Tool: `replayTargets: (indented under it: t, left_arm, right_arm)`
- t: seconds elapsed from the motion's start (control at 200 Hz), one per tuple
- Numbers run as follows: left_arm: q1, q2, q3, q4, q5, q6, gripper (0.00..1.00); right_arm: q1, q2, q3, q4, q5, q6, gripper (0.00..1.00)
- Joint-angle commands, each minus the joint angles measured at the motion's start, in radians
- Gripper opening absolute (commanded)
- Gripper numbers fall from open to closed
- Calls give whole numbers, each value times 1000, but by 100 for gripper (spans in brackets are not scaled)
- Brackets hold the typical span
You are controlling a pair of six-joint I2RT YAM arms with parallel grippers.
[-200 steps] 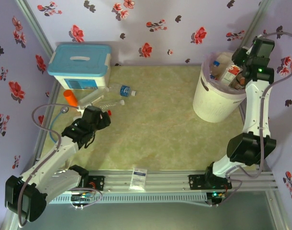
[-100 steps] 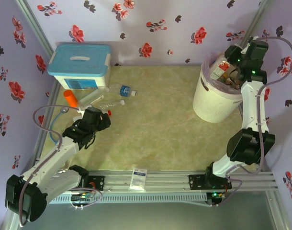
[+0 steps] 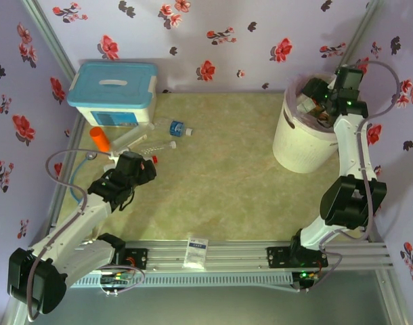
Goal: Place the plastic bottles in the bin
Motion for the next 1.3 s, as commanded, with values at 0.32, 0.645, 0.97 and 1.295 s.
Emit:
replayTargets:
  t: [0.32,0.645,0.97,1.295]
  left_arm:
    - [26,3,-10,-7,-6,9,97]
    - [98,80,60,-48,-41,180,100]
    - [196,384,230,-54,-130,422,100]
    - [309,478,258,18,-56,315,100]
  right_arm:
    - [5,-160,210,-249,209,-122,89]
    - [60,-217,221,-295,79,-131,87]
    - [108,-254,191,-307,47,-152,87]
    - [109,-268,177,-314,56,-159,87]
